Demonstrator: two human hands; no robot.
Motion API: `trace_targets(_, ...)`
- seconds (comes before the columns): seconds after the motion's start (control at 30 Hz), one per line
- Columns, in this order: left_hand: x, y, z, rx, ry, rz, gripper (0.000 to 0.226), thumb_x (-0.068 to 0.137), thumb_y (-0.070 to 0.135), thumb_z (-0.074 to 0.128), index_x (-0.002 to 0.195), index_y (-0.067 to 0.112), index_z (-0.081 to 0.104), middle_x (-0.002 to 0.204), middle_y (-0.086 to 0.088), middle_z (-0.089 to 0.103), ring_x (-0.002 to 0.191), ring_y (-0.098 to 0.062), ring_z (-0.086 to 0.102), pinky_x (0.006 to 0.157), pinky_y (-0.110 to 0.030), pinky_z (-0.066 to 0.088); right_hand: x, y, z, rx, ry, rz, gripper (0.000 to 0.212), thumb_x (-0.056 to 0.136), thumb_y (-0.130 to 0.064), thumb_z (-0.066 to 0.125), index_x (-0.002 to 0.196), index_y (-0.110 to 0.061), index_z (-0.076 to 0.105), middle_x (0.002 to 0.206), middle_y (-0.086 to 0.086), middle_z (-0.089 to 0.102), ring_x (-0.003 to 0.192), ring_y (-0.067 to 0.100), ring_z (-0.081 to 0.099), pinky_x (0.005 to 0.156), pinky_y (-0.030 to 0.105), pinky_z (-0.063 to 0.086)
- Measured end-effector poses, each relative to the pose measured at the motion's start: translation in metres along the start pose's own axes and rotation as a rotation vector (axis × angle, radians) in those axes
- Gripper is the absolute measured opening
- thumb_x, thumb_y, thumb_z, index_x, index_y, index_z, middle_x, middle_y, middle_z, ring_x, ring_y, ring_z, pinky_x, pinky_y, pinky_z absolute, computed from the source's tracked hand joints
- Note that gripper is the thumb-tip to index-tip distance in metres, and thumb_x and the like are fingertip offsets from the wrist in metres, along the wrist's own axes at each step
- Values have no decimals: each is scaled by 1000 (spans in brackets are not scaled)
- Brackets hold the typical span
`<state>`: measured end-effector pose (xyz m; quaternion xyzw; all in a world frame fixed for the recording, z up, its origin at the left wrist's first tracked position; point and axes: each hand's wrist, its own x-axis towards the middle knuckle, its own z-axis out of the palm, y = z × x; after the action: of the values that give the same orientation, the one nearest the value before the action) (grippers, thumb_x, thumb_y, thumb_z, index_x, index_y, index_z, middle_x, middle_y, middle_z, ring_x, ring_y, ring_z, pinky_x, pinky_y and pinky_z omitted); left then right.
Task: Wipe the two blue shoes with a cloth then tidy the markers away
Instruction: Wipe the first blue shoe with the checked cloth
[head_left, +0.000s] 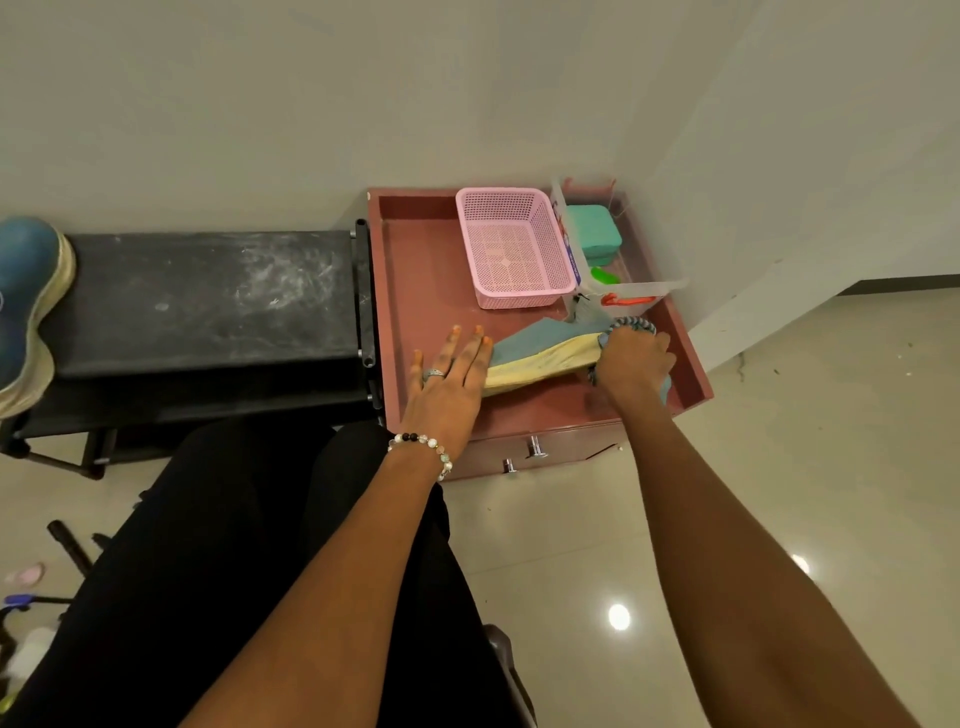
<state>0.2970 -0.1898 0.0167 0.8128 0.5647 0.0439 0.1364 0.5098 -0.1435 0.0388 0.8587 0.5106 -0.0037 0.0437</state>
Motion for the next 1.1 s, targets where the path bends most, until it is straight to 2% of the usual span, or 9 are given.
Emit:
trace_targets(0.17,0,1,1,22,3,-1,85,87,-9,44,153,17,-2,160,4,-8,147,-20,-14,117,-53,3,-23,-11,8,75,12,72,29,94,-17,44,117,-6,59,123,19,55,120,35,40,90,43,42)
trace_targets(0.4,4,-3,6,-18,-17,-29,73,94,-3,37,153,18,-1,160,7,-7,147,-19,-14,116,-52,0,-91,-70,8,343,-24,-119,52,83,-10,51,133,0,45,142,19,40,127,36,35,104,37,33)
trace_targets(0.6,6,-13,8,-118,-145,-23,65,100,36,39,153,27,1,159,10,-14,145,-17,-20,115,-48,-10,-138,-87,-9,744,-82,-255,53,82,4,48,135,0,48,139,18,44,127,31,36,110,23,23)
trace_targets(0.67,6,-15,9,-123,-142,-30,66,100,34,41,153,26,3,159,8,-13,146,-15,-16,116,-45,-8,-146,-84,-7,815,-104,-262,56,78,8,46,133,-3,51,138,16,48,125,30,40,109,24,28)
trace_targets(0.73,6,-18,10,-84,-105,-26,73,97,23,50,154,19,4,160,4,-7,147,-17,-6,117,-42,-3,-142,-74,-6,894,-159,-260,55,77,9,44,127,-9,59,129,11,58,110,28,55,98,31,44)
trace_targets(0.8,4,-18,9,-66,-77,3,81,92,11,56,153,13,2,161,-1,3,146,-19,7,117,-39,2,-135,-58,-10,1059,-315,-179,48,79,8,47,120,-10,65,118,6,66,96,24,65,82,35,54)
trace_targets(0.93,-1,-13,1,-66,-45,102,87,79,-6,56,152,8,12,153,-8,27,138,-27,29,111,-38,16,-111,-3,-19,1597,-744,263,51,62,20,40,104,5,66,103,23,67,91,37,65,75,41,56)
trace_targets(1.03,-1,-14,6,-57,138,185,85,51,-20,66,133,-5,50,119,-21,61,99,-41,61,90,-51,45,-96,41,-13,1677,-691,568,56,55,11,40,107,8,59,106,24,63,87,36,63,73,40,54)
trace_targets(1.1,1,-14,8,23,271,245,65,54,-15,64,118,-5,63,100,-18,68,80,-37,66,80,-50,53,-84,61,-12,1653,-512,738,42,58,13,38,94,8,59,93,21,63,78,33,61,70,41,53)
